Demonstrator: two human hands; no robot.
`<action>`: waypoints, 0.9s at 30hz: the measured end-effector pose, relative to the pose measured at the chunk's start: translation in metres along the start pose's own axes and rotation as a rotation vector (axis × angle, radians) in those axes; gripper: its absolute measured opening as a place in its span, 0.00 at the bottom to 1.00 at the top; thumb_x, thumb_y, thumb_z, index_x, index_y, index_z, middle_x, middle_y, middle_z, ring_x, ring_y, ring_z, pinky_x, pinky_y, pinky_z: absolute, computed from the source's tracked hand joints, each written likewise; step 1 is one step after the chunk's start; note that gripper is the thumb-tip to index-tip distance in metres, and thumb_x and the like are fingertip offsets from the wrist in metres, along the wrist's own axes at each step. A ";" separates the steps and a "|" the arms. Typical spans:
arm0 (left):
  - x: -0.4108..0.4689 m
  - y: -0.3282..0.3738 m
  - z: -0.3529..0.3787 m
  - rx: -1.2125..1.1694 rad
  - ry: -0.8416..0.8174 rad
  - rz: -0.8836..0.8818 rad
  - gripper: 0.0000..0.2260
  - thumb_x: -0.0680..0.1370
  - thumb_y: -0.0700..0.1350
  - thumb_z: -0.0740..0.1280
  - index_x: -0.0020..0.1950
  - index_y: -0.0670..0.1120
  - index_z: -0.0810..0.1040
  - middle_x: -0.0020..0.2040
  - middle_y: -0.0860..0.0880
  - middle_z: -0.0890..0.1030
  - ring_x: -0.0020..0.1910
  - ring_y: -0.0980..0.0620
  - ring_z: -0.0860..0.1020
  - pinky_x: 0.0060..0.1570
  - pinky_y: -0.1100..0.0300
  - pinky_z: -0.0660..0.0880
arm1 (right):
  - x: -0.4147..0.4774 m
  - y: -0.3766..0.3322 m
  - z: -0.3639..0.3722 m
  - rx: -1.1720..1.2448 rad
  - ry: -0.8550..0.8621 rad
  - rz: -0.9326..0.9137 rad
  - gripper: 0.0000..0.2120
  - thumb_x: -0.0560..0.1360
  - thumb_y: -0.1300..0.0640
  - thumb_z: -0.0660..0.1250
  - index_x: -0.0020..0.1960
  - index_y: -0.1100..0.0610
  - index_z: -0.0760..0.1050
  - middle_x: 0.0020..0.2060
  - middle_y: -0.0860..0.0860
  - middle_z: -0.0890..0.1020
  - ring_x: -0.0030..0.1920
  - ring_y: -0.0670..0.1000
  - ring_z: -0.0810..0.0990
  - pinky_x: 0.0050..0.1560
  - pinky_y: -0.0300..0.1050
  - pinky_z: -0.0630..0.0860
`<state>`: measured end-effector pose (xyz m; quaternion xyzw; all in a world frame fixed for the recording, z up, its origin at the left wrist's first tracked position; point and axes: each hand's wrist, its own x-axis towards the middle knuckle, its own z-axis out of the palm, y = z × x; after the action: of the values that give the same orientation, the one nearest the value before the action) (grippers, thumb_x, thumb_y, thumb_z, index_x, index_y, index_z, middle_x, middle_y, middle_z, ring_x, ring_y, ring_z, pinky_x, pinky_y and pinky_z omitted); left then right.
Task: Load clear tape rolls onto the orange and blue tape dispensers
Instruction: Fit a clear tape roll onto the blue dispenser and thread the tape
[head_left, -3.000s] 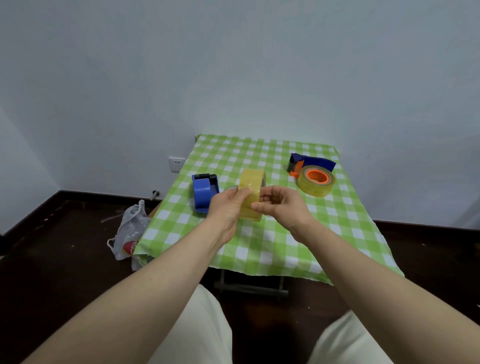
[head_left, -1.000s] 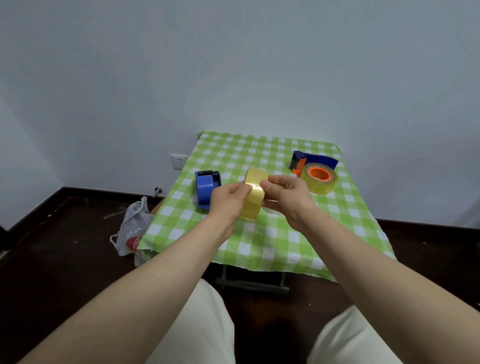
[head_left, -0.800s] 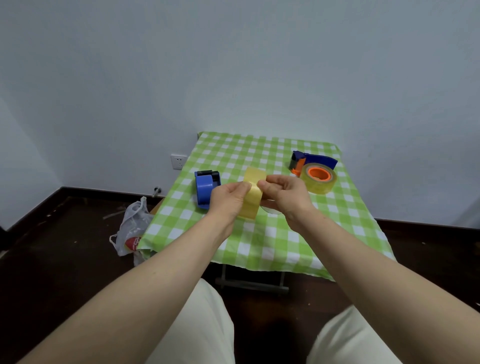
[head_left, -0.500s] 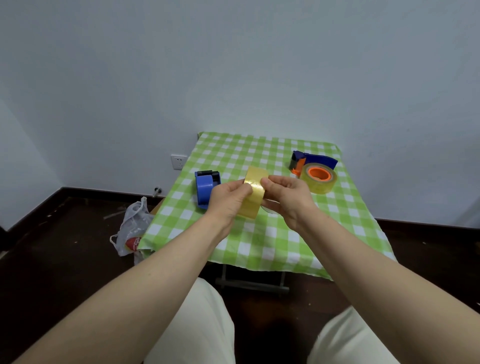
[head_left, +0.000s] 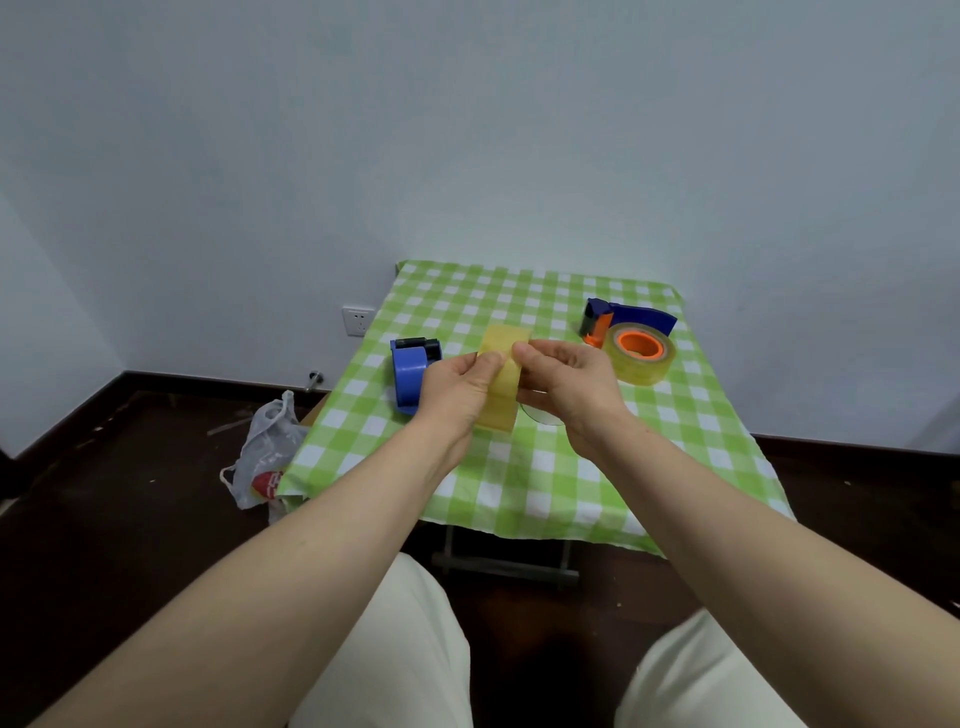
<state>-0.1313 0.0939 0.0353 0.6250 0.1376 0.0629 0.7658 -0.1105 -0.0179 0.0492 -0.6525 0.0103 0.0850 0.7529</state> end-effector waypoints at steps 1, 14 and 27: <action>0.000 0.001 0.000 -0.011 -0.001 -0.010 0.07 0.77 0.42 0.65 0.41 0.43 0.79 0.36 0.46 0.80 0.34 0.50 0.78 0.36 0.57 0.77 | 0.000 -0.001 -0.001 0.016 0.003 0.015 0.13 0.74 0.59 0.68 0.55 0.65 0.77 0.42 0.57 0.83 0.39 0.51 0.82 0.39 0.41 0.81; -0.006 0.007 -0.002 -0.102 -0.020 -0.031 0.08 0.73 0.35 0.66 0.36 0.43 0.80 0.29 0.49 0.80 0.30 0.51 0.77 0.38 0.56 0.75 | -0.002 0.003 -0.003 0.051 -0.077 -0.031 0.17 0.73 0.73 0.63 0.62 0.66 0.72 0.47 0.59 0.83 0.45 0.53 0.83 0.48 0.43 0.81; -0.004 0.002 0.005 -0.132 0.072 -0.092 0.06 0.72 0.39 0.70 0.35 0.44 0.79 0.28 0.49 0.80 0.31 0.50 0.78 0.39 0.55 0.75 | -0.004 -0.003 -0.012 -0.266 -0.070 -0.124 0.17 0.74 0.68 0.65 0.63 0.64 0.72 0.39 0.53 0.81 0.41 0.50 0.81 0.46 0.42 0.81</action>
<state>-0.1338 0.0881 0.0392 0.5635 0.1892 0.0589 0.8020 -0.1128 -0.0304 0.0507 -0.7424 -0.0674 0.0618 0.6636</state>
